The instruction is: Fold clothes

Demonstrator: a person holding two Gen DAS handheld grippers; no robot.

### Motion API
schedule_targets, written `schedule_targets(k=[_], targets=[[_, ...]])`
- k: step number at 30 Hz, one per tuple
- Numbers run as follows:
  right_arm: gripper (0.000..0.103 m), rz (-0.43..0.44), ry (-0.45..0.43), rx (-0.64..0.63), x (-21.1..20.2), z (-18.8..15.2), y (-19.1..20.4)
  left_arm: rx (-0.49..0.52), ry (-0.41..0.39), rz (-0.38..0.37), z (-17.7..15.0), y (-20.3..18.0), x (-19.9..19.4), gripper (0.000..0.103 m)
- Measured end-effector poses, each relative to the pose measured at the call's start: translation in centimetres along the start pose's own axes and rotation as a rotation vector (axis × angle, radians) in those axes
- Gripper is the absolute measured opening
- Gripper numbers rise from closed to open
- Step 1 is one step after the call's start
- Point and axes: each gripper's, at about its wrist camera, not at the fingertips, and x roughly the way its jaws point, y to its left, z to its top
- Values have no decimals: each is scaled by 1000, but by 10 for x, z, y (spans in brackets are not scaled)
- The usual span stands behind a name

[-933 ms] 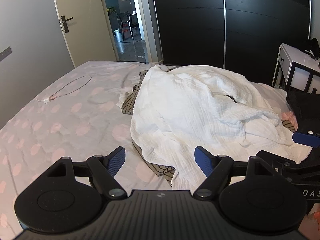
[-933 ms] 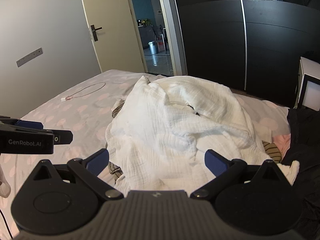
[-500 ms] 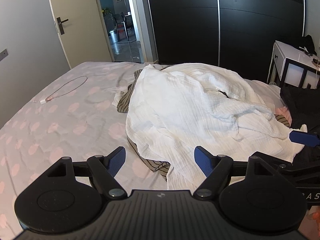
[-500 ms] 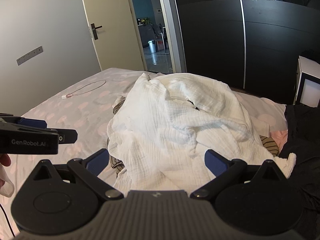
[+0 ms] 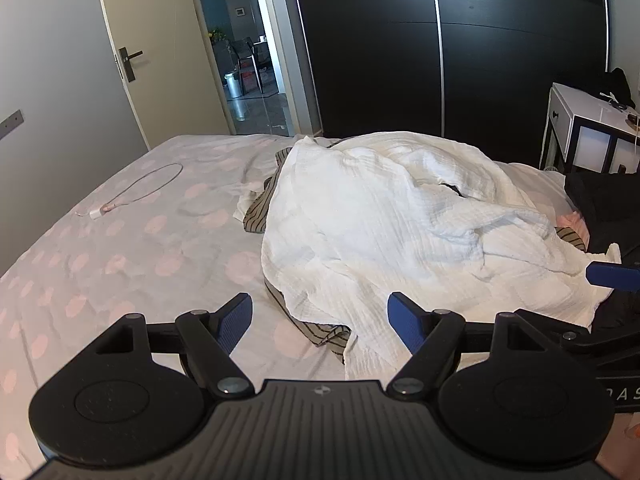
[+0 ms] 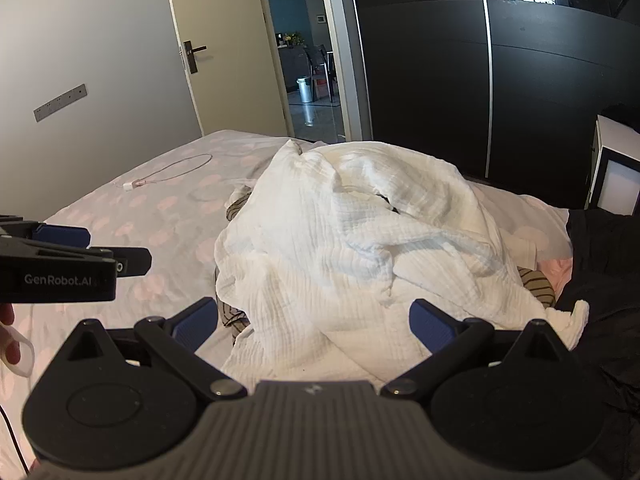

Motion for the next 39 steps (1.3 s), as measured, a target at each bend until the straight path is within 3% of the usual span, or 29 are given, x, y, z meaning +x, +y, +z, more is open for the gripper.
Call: schedule_targets(k=[14,39], targets=[[103,32,23,-11,8,-4,10,10,56,-64,-6,3,6,82],[103,53,45,-35,16,-3,18,10,85,-26,-10,9,14,82]])
